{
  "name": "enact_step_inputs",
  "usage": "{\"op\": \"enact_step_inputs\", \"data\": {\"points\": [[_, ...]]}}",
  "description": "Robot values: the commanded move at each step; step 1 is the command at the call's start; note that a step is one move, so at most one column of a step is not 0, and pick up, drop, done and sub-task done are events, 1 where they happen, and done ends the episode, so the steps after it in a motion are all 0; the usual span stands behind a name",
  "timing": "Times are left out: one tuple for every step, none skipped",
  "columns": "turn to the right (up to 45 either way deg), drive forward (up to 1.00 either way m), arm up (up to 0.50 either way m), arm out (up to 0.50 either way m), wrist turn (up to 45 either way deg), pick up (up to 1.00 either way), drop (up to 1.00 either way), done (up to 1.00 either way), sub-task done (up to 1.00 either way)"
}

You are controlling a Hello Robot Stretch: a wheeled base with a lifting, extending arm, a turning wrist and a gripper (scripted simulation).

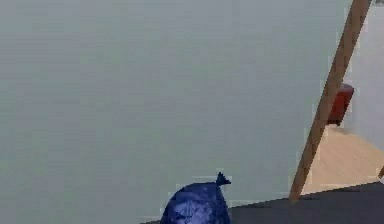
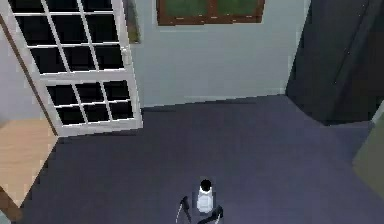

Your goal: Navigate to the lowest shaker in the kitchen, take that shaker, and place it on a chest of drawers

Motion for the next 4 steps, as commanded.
{"op": "enact_step_inputs", "data": {"points": [[-45.0, 0.0, 0.0, 0.0, 0.0, 0.0, 0.0, 0.0, 0.0], [-27.0, 0.0, 0.0, 0.0, 0.0, 0.0, 0.0, 0.0, 0.0], [0.0, 0.65, 0.0, 0.0, 0.0, 0.0, 0.0, 0.0, 0.0], [-18.0, 0.0, 0.0, 0.0, 0.0, 0.0, 0.0, 0.0, 0.0]]}}
